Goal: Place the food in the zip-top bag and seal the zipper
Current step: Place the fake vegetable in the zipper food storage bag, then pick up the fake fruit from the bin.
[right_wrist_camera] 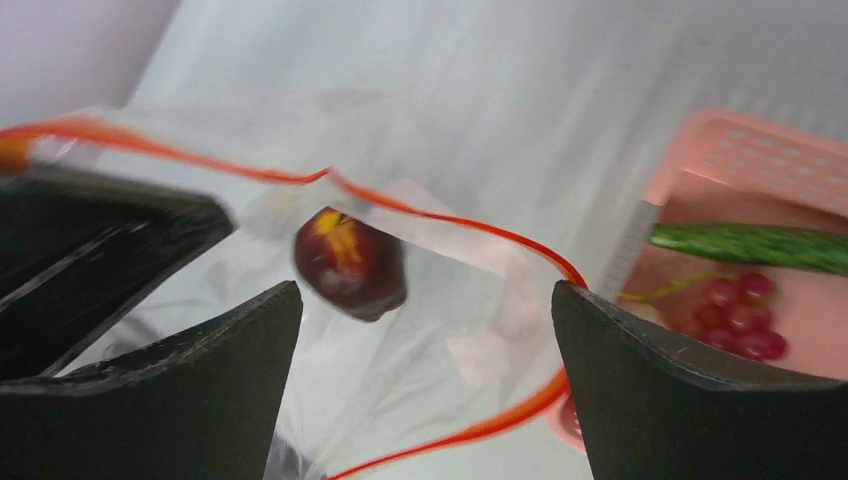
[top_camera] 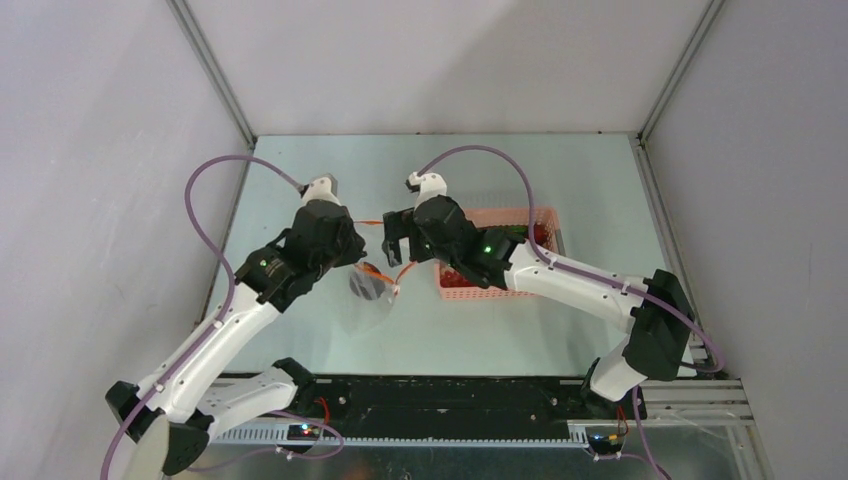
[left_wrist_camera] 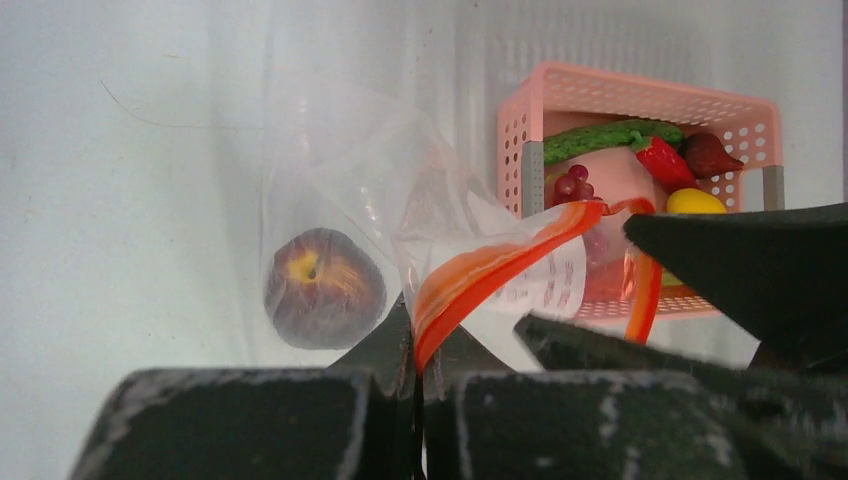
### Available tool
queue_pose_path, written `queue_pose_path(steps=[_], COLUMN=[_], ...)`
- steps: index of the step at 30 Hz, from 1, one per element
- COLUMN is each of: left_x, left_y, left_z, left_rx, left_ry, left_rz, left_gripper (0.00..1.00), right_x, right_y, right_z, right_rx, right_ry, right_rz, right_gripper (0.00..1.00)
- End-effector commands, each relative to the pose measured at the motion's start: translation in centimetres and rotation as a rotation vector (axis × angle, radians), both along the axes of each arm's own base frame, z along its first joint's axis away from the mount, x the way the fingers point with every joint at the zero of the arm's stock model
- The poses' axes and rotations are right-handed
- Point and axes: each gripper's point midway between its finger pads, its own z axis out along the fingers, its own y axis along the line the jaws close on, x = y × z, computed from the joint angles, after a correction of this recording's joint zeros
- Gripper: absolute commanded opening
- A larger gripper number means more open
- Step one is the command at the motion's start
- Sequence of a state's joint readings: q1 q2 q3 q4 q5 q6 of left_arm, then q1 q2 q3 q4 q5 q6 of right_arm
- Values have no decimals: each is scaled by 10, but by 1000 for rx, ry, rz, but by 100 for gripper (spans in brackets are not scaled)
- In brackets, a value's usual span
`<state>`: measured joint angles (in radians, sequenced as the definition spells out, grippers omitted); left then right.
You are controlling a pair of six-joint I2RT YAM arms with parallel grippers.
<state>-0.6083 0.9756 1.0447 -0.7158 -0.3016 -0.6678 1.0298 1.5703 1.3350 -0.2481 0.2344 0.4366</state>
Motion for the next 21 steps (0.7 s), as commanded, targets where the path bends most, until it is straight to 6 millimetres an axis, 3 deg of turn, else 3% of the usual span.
queue_pose_path(steps=[1, 5, 9, 13, 17, 21], left_x=[2, 2, 2, 3, 3, 2], left_y=[1, 7, 11, 13, 13, 14], left_z=[16, 14, 15, 16, 17, 18], left_rx=[-19, 11, 27, 30, 33, 30], left_ry=[-64, -55, -55, -60, -64, -68], left_rz=[-16, 5, 23, 27, 28, 26], left_gripper=[1, 3, 3, 3, 4, 5], right_x=[27, 35, 45, 45, 46, 44], right_y=[-41, -60, -104, -126, -142, -150], right_z=[3, 19, 41, 55, 41, 7], right_rx=[-128, -140, -158, -144, -89, -41], right_ry=[-32, -88, -145, -162, -121, 48], right_rz=[-254, -335, -494, -489, -475, -389], right_gripper=[99, 99, 99, 99, 99, 99])
